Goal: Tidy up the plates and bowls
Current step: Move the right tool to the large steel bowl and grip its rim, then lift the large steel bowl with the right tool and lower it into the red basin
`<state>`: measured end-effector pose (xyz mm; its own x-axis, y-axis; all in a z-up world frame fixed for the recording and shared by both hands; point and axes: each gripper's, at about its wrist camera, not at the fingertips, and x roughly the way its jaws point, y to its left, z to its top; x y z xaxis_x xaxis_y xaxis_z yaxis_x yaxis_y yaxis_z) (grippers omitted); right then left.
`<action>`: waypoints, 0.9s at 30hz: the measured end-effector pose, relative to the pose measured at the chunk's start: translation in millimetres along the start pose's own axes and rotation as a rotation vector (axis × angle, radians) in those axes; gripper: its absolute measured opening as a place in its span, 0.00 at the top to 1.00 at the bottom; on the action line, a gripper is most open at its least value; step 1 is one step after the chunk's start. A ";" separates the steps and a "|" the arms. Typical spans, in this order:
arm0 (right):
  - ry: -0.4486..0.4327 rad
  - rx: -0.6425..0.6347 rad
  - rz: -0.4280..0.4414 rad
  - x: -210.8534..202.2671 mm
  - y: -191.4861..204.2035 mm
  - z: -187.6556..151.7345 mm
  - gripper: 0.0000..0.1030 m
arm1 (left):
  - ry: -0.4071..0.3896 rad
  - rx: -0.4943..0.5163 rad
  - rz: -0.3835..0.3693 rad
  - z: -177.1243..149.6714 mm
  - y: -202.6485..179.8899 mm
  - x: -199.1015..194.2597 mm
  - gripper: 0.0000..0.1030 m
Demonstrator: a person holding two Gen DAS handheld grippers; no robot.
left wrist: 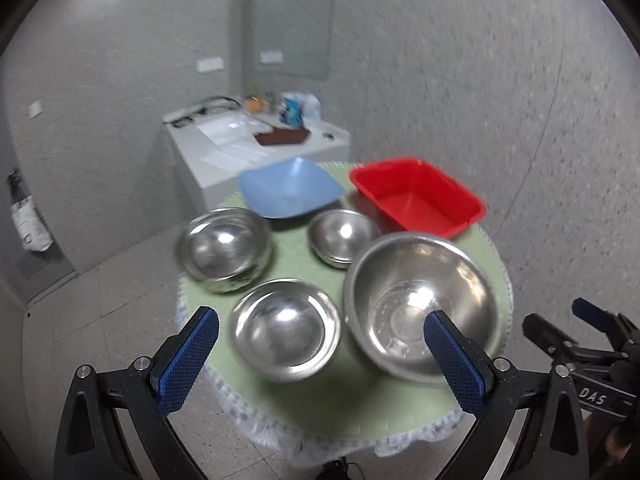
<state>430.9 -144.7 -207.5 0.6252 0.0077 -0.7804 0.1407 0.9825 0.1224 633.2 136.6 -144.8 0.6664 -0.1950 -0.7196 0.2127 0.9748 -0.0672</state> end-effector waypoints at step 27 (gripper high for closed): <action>0.322 0.249 0.194 124.6 -47.4 -5.6 0.81 | 0.316 0.304 -0.145 79.6 -13.1 190.7 0.85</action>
<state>497.8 -189.3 -313.9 0.3932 0.2838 -0.8746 0.2492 0.8827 0.3985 814.4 78.0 -226.2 0.3739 -0.2383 -0.8963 0.5191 0.8546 -0.0107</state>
